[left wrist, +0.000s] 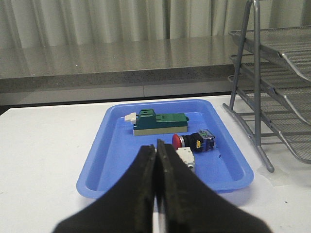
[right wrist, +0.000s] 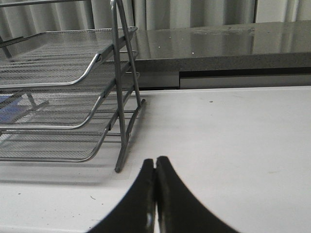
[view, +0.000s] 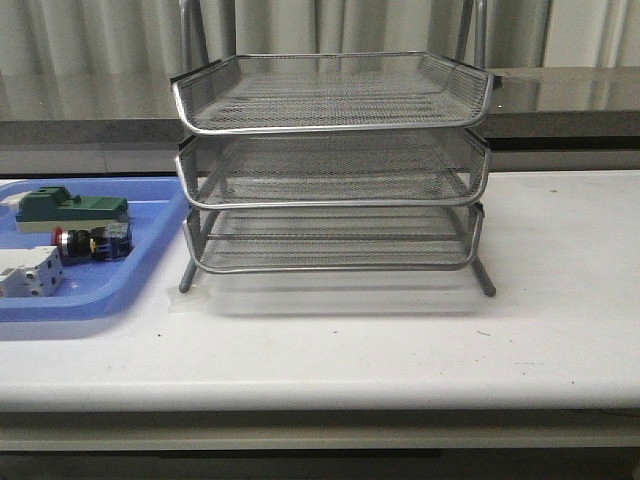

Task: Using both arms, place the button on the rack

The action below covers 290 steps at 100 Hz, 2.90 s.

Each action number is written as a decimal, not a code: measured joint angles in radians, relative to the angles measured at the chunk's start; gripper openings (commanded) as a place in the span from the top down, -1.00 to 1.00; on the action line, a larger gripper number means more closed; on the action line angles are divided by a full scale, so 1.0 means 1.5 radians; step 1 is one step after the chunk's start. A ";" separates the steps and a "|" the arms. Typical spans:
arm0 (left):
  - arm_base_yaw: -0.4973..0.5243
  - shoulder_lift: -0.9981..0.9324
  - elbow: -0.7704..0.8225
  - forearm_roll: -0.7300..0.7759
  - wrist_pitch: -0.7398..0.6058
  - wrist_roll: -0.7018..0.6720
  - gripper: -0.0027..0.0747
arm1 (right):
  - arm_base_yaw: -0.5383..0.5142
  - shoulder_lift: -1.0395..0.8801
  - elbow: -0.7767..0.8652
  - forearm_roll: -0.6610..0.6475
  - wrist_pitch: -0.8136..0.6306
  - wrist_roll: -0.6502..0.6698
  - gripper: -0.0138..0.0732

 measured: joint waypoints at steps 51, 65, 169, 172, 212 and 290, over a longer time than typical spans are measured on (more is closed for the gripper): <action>0.000 0.000 0.000 0.000 0.000 0.000 0.98 | 0.000 0.000 0.000 0.000 0.000 0.000 0.84; 0.000 0.000 0.000 0.000 0.000 0.000 0.98 | 0.000 0.000 0.000 0.000 0.000 0.000 0.84; 0.000 0.000 0.000 0.000 0.000 0.000 0.98 | 0.000 0.329 -0.368 0.063 0.324 0.000 0.84; 0.000 0.000 0.000 0.000 0.000 0.000 0.98 | 0.000 0.348 -0.371 0.080 0.324 0.000 0.84; 0.000 0.000 0.000 0.000 0.000 0.000 0.98 | 0.000 0.537 -0.373 0.340 0.242 0.000 0.76; 0.000 0.000 0.000 0.000 0.000 0.000 0.98 | 0.000 0.825 -0.373 0.858 0.168 -0.333 0.07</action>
